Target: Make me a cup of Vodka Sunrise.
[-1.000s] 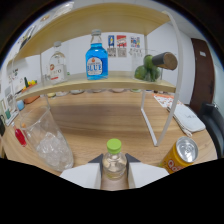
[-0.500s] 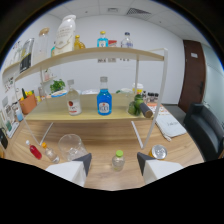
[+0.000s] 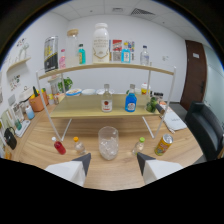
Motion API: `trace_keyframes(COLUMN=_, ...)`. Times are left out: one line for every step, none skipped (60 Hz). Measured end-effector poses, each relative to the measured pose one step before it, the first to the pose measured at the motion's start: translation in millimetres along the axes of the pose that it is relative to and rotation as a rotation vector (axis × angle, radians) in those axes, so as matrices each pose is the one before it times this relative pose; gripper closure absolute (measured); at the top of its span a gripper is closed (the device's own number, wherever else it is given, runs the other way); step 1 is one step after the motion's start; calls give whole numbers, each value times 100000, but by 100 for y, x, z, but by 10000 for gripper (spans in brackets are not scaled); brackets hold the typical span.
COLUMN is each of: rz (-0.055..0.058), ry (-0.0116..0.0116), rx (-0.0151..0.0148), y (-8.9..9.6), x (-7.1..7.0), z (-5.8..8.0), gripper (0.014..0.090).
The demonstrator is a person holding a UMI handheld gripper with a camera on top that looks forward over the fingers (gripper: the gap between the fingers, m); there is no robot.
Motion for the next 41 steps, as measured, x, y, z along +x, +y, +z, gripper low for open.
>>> trace_keyframes(rz=-440, ry=-80, rx=-204, y=73, x=-198, z=-20, gripper=191)
trace_keyframes(rz=-489, ry=-178, rx=-102, y=43, x=-187, z=-52, gripper=188)
trace_keyframes(rz=-446, ry=-151, rx=28, y=17, x=-161, z=-16, gripper=188)
trace_keyframes(rz=-291, ry=-16, rx=102, y=-22, x=-133, z=-34, gripper=186)
trace_keyframes(rz=-135, ry=90, rx=76, y=13, x=-45, z=-25, gripper=185)
trace_keyframes(rz=-104, ry=24, rx=73, y=-21, x=-83, z=-6, gripper=186)
trace_keyframes(rz=-40, ry=-133, rx=-13, y=-7, x=-94, z=-25, gripper=187)
trace_keyframes(rz=52, ry=-249, rx=-91, y=-19, x=-139, z=-8, gripper=187)
trace_keyframes(rz=211, ry=-302, rx=-44, y=-7, x=-178, z=-3, gripper=186)
trace_keyframes(rz=197, ry=-97, rx=-77, y=6, x=-49, z=10, gripper=186)
trace_keyframes(rz=40, ry=84, rx=43, y=-8, x=0, z=-10, gripper=188)
trace_keyframes(rz=-124, ry=145, rx=-15, y=-13, x=-11, z=-17, gripper=186)
trace_keyframes(rz=-283, ry=-24, rx=5, y=-5, x=-52, z=-6, gripper=187)
trace_keyframes(rz=-245, ry=-76, rx=18, y=-3, x=-73, z=-16, gripper=187)
trace_keyframes(rz=-84, ry=-69, rx=121, y=-28, x=-62, z=13, gripper=186)
trace_keyframes(rz=151, ry=5, rx=234, y=-39, x=-21, z=23, gripper=186)
trace_keyframes(rz=255, ry=59, rx=29, y=-30, x=-41, z=6, gripper=185)
trace_keyframes(rz=178, ry=44, rx=-109, y=5, x=-7, z=7, gripper=186)
trace_keyframes(rz=15, ry=-34, rx=-163, y=12, x=-29, z=16, gripper=187)
trace_keyframes(rz=-163, ry=-64, rx=-100, y=3, x=-38, z=13, gripper=187)
trace_keyframes(rz=-194, ry=-40, rx=-83, y=10, x=-25, z=3, gripper=187)
trace_keyframes(rz=-160, ry=77, rx=-63, y=23, x=4, z=13, gripper=186)
trace_keyframes(rz=-156, ry=142, rx=36, y=-17, x=25, z=6, gripper=186)
trace_keyframes(rz=-157, ry=162, rx=58, y=-18, x=36, z=11, gripper=186)
trace_keyframes(rz=-180, ry=172, rx=8, y=-19, x=41, z=-9, gripper=187)
trace_keyframes(rz=-282, ry=180, rx=-48, y=-32, x=35, z=15, gripper=186)
trace_keyframes(rz=-334, ry=157, rx=17, y=-31, x=27, z=-11, gripper=184)
trace_keyframes(rz=-315, ry=105, rx=109, y=-61, x=12, z=-10, gripper=186)
trace_keyframes(rz=-196, ry=54, rx=195, y=-82, x=12, z=-16, gripper=185)
trace_keyframes(rz=-138, ry=43, rx=208, y=-70, x=14, z=-14, gripper=185)
trace_keyframes(rz=-53, ry=-8, rx=200, y=-74, x=-14, z=9, gripper=185)
trace_keyframes(rz=-5, ry=-54, rx=182, y=-72, x=-19, z=9, gripper=184)
trace_keyframes(rz=76, ry=-131, rx=117, y=-63, x=-23, z=14, gripper=184)
trace_keyframes(rz=130, ry=-164, rx=27, y=-49, x=-39, z=6, gripper=185)
trace_keyframes(rz=105, ry=-136, rx=-12, y=-33, x=-21, z=1, gripper=186)
trace_keyframes(rz=39, ry=-105, rx=-22, y=-18, x=-6, z=-11, gripper=186)
trace_keyframes(rz=-45, ry=-42, rx=-43, y=-1, x=1, z=-9, gripper=186)
trace_keyframes(rz=-119, ry=15, rx=-52, y=-9, x=14, z=22, gripper=185)
trace_keyframes(rz=-156, ry=-6, rx=-59, y=-12, x=8, z=51, gripper=186)
trace_keyframes(rz=-141, ry=91, rx=-20, y=7, x=28, z=2, gripper=186)
trace_keyframes(rz=-97, ry=82, rx=13, y=-5, x=14, z=29, gripper=184)
